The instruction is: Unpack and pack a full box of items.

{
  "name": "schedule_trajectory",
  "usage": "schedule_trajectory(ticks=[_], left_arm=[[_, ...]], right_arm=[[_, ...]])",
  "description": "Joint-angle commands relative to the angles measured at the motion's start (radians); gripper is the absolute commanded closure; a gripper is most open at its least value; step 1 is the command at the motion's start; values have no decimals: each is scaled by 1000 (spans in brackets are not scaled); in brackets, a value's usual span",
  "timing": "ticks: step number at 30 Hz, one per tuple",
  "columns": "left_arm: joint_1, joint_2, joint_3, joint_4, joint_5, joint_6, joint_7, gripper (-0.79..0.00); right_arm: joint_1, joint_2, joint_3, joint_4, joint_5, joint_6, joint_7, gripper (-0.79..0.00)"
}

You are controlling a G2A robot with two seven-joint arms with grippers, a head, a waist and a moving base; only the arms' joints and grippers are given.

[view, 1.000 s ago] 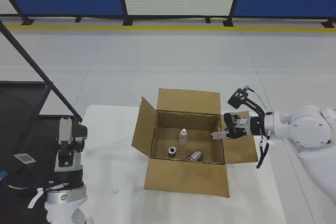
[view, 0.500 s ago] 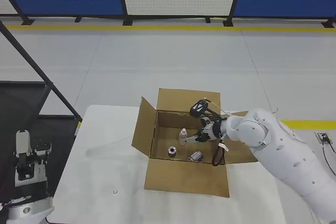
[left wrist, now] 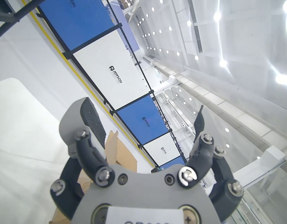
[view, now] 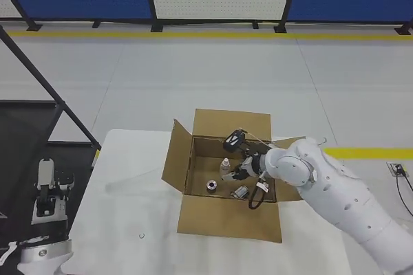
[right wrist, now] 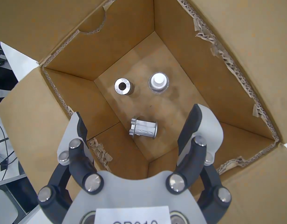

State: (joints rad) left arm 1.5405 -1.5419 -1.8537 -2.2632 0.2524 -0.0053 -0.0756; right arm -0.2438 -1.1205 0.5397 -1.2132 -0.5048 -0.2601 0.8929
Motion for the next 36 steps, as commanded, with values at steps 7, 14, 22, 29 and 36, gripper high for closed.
schedule_trajectory(ticks=[7, 14, 22, 29, 36], left_arm=[[39, 15, -64, 22, -67, -37, -115, -785], [66, 25, -89, 25, -112, -86, -169, -785], [70, 33, -87, 27, -125, -83, -154, -785], [56, 41, -79, 35, -123, -76, -146, -785], [54, 47, -71, 37, -122, -72, -135, -785]], right_arm=[[70, -127, -122, 232, -25, -16, -93, -785], [111, -235, -178, 424, -33, -8, -162, -785], [142, -332, -203, 616, -18, -69, -167, -785], [152, -391, -207, 727, -17, -120, -181, -369], [166, -431, -204, 811, -29, -154, -189, 0]])
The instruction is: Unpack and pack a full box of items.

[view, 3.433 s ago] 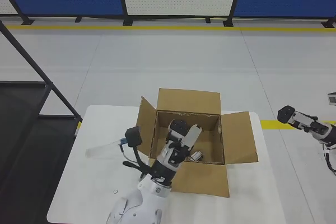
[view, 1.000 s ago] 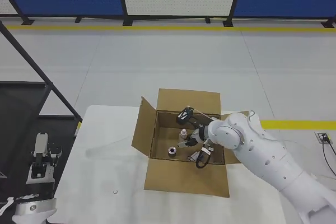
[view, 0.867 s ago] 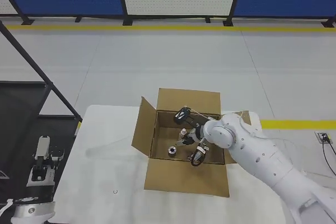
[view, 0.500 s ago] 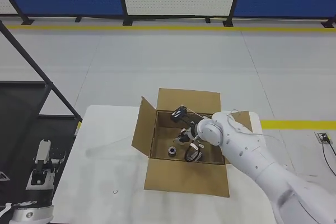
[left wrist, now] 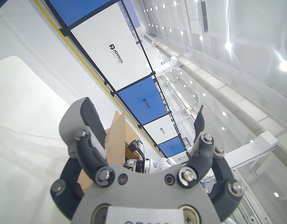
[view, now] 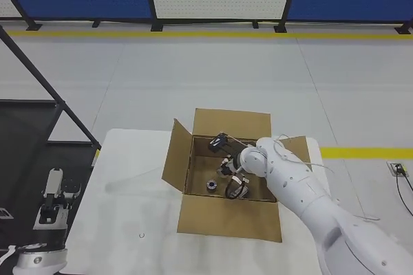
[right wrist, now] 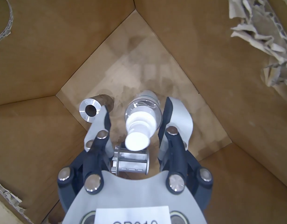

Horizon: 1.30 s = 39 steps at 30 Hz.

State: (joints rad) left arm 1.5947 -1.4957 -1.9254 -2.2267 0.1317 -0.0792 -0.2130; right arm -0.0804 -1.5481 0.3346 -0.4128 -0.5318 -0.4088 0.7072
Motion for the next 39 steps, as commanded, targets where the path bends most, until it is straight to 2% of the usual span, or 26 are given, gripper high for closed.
schedule_trajectory(ticks=[1, 6, 11, 19, 24, 28, 31, 36, 38, 39], left_arm=[[-1, 2, 2, 1, 1, 3, 5, -785], [-3, 6, 15, 0, 10, 7, 12, -785], [-5, 11, 37, -3, 29, 10, 9, -785], [-17, 18, 82, -1, 65, 16, -2, -785], [-25, 23, 101, 1, 83, 25, 1, -785], [-28, 26, 107, 2, 88, 28, 7, -785], [-30, 28, 106, 5, 89, 32, 18, -785], [-32, 31, 102, 9, 84, 38, 38, -785], [-33, 33, 102, 10, 82, 39, 41, -785], [-33, 33, 102, 10, 82, 39, 41, -785]], right_arm=[[5, -7, 3, 20, -5, -9, -8, 0], [13, -10, 20, 61, -9, -61, -55, 0], [28, 12, 47, 84, -17, -148, -132, 0], [39, 87, 97, 43, -56, -252, -208, 0], [26, 158, 151, -60, -70, -288, -212, 0], [-20, 236, 217, -226, -108, -275, -208, 0], [-93, 310, 299, -423, -140, -223, -162, 0], [-315, 442, 517, -850, -181, -155, -36, 0], [-419, 480, 613, -981, -174, -99, 3, 0], [-434, 485, 626, -998, -174, -79, 14, 0]])
